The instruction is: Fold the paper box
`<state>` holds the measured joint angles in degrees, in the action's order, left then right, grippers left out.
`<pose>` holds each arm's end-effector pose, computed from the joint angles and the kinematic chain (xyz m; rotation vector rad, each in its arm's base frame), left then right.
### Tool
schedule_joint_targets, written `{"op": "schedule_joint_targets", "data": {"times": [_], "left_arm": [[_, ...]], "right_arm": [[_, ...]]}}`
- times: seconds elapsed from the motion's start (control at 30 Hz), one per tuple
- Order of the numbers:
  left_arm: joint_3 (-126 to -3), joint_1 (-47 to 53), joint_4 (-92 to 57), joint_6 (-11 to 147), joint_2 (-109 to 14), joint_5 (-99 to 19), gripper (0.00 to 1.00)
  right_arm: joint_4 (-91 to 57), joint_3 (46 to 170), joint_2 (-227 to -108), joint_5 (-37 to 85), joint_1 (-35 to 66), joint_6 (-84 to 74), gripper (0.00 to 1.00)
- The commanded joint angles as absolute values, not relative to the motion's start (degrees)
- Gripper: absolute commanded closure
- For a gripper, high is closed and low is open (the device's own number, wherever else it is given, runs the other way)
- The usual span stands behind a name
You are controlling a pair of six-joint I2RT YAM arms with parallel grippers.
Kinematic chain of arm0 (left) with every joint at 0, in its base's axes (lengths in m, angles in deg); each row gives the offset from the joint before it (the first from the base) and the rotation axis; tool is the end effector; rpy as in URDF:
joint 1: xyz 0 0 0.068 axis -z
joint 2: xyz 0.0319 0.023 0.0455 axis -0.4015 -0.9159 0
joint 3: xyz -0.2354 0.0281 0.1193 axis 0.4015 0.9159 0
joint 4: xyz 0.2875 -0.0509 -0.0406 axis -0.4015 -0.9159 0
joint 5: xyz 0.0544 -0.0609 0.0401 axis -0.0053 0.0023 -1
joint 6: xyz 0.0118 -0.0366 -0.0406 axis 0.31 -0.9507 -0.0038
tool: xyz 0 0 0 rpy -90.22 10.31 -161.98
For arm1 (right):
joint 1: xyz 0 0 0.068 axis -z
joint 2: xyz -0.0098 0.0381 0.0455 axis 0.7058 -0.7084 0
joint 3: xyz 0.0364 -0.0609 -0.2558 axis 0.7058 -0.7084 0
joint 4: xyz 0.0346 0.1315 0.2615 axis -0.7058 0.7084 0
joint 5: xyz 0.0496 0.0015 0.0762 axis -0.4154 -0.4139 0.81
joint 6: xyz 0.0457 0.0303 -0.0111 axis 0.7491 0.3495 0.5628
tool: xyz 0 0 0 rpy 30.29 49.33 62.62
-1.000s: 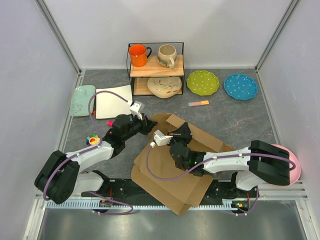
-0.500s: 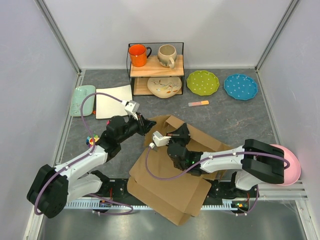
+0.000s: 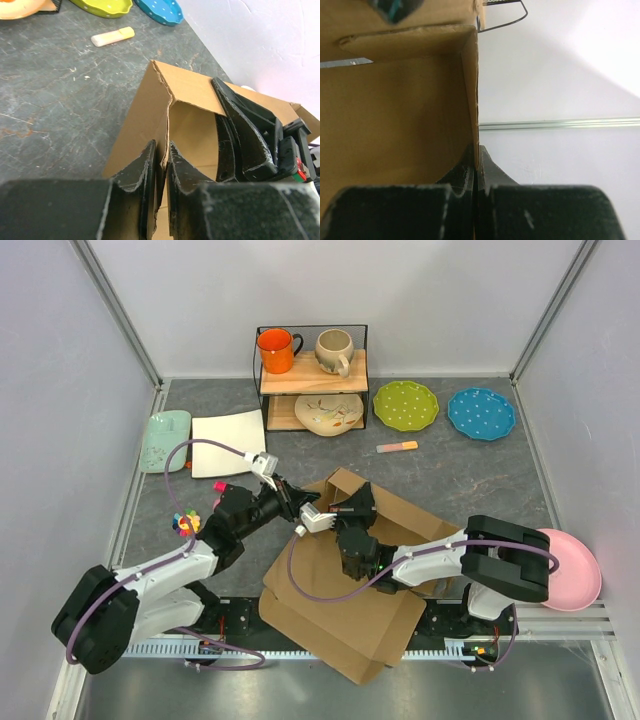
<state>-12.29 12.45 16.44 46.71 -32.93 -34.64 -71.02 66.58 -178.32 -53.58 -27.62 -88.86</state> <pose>0.2021 -0.1588 0.1902 0.2461 1.7522 -1.0921 0.1296 0.2906 0.1565 -1.1418 1.2682 -1.0536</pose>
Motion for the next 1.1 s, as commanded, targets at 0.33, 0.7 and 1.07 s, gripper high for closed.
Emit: {"op": "schedule_joint_targets", "data": {"times": [0.33,0.7,1.07], "left_arm": [[-10.15,15.09,10.09,41.82,-41.34,-32.8,0.78],[-9.99,15.0,4.44,43.05,-38.81,-42.37,0.78],[-6.9,15.09,22.28,45.59,-37.74,-52.57,0.89]], "right_arm": [[-75.86,62.29,-179.06,-54.95,-27.62,-85.86,1.0],[-74.97,61.59,-175.64,-56.18,-28.76,-87.25,1.0],[-81.4,67.47,-178.44,-52.59,-27.53,-98.15,1.0]]}}
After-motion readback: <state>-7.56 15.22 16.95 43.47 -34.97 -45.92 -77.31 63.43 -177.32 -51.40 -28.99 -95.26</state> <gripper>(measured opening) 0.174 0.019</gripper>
